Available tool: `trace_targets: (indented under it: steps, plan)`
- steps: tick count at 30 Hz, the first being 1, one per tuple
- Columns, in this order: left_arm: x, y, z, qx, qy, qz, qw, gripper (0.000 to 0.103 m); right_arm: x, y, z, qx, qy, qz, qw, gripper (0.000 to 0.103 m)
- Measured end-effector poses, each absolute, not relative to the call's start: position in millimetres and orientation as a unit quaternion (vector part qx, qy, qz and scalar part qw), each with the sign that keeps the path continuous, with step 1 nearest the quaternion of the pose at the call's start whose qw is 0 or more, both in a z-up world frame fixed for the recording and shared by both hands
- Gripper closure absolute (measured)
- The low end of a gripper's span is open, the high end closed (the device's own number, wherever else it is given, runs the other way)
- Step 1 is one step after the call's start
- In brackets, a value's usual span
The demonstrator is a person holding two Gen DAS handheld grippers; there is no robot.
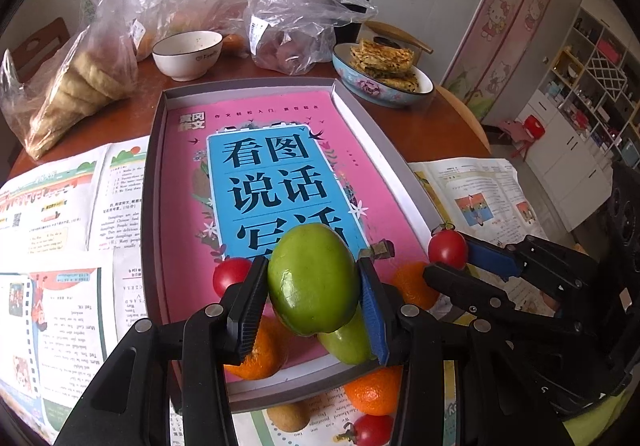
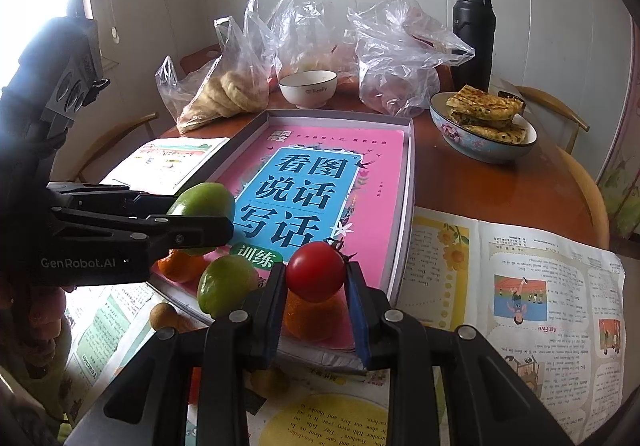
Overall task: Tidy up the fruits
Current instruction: 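Lift and carry the green apple into the box while the right tool carries the tomato, then lower the green apple onto the pink book while the right tool lowers the tomato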
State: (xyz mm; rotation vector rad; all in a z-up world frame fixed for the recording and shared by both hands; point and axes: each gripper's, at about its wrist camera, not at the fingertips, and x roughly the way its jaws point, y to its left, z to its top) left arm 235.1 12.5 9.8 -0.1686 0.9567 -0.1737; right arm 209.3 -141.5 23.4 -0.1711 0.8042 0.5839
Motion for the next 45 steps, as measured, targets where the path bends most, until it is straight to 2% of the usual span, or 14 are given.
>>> trace_targets:
  steps: [20,45]
  plan:
    - [268,4,-12,-0.077,0.487,-0.091,0.865,0.058,245,-131,3,-0.098,0.414,0.262,0.867,0.073]
    - [276,2,-24,-0.083,0.502,-0.095,0.856,0.058,250,-127,-3,-0.094,0.435,0.248,0.861,0.073]
